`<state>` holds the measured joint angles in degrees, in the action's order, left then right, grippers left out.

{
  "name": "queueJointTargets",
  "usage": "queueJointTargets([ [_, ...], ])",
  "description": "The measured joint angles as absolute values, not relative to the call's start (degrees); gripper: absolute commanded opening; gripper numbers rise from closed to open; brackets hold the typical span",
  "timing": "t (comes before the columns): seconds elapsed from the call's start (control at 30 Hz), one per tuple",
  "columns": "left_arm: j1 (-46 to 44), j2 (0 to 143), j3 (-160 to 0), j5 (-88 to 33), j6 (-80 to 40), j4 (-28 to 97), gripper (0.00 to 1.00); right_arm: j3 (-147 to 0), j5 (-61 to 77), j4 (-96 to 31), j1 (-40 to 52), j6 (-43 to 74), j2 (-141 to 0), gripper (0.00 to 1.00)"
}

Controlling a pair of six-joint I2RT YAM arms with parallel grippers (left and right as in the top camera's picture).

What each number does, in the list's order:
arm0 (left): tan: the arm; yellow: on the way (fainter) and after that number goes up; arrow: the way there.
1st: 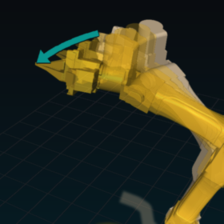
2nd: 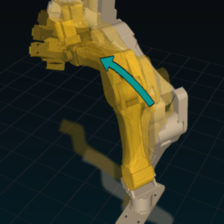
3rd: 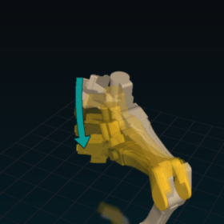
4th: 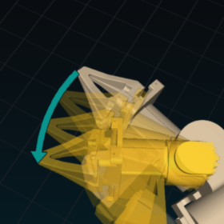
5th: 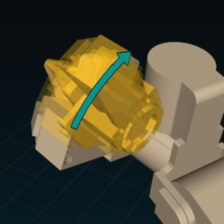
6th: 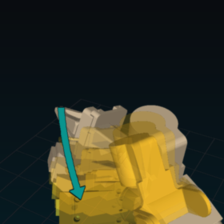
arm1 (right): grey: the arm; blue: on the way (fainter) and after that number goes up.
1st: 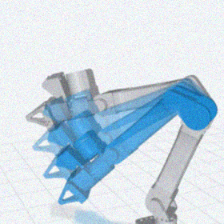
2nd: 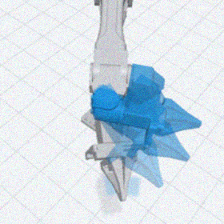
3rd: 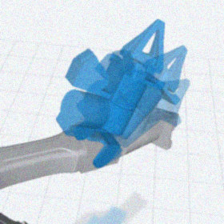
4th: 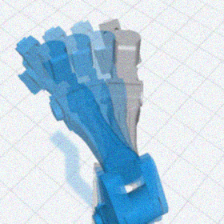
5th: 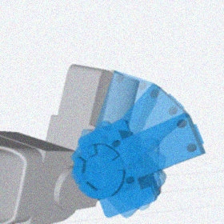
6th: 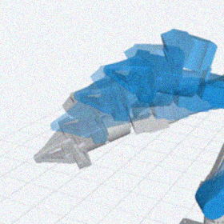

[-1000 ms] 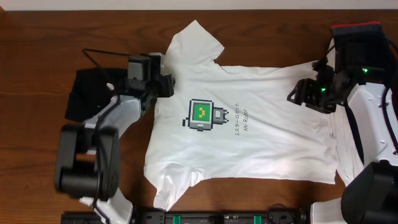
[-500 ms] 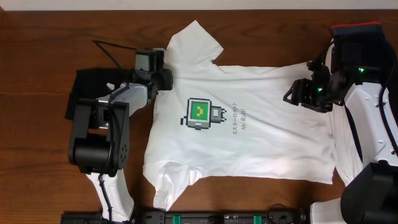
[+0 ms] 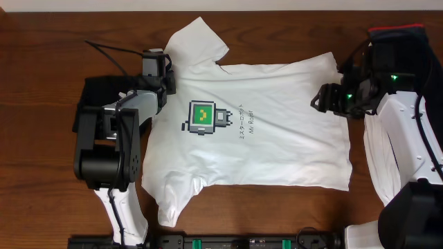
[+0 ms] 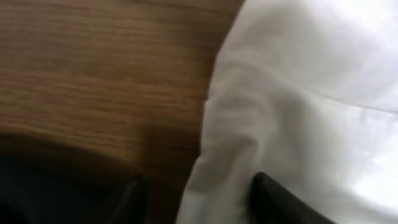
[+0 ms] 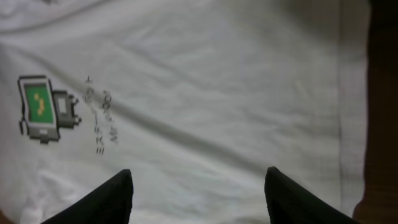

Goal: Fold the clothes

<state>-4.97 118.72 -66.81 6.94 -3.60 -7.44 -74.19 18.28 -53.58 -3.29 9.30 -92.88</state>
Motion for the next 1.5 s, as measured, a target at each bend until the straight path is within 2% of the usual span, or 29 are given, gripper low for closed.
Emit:
queueJointTargets([
  [0.03,-5.0,118.3,-66.9,7.0,-3.5,-6.3,0.88,-74.2,17.8,-52.8,-3.3,9.7,-92.9,0.6],
  [0.07,-5.0,117.7,-66.9,7.0,-3.7,-4.8,0.94,-74.2,16.9,-51.8,-3.3,10.2,-92.9,0.56],
  [0.1,-5.0,117.1,-66.9,6.9,-3.6,-3.4,0.95,-74.2,16.4,-51.3,-3.3,10.6,-93.0,0.55],
  [0.2,-5.1,113.9,-66.8,6.4,-3.7,1.2,0.95,-74.2,15.0,-50.9,-3.3,11.8,-94.0,0.56],
  [0.3,-5.1,108.3,-66.7,6.1,-3.6,6.2,0.95,-74.2,14.4,-52.3,-3.3,12.6,-96.3,0.66],
  [0.37,-5.1,103.0,-66.7,5.8,-3.6,10.4,0.95,-74.2,14.0,-54.4,-3.3,12.4,-98.2,0.69],
  [0.67,-5.1,78.8,-66.8,3.4,-6.6,32.6,0.96,-74.1,13.0,-58.6,-4.1,9.1,-99.0,0.68],
  [0.83,-5.1,65.0,-66.8,2.6,-10.4,48.2,0.96,-74.1,12.7,-64.1,-5.6,7.3,-93.4,0.69],
  [1.03,-5.1,58.6,-66.7,0.7,-21.8,67.0,0.96,-74.1,12.6,-68.4,-5.7,6.7,-83.2,0.75],
  [1.33,-6.5,61.4,-54.0,-10.6,-29.0,68.9,0.95,-74.1,12.6,-68.8,-5.7,6.7,-78.3,0.79],
  [1.5,-8.1,62.9,-45.8,-14.1,-31.8,65.7,0.93,-74.1,12.6,-68.9,-5.7,6.7,-78.3,0.79],
])
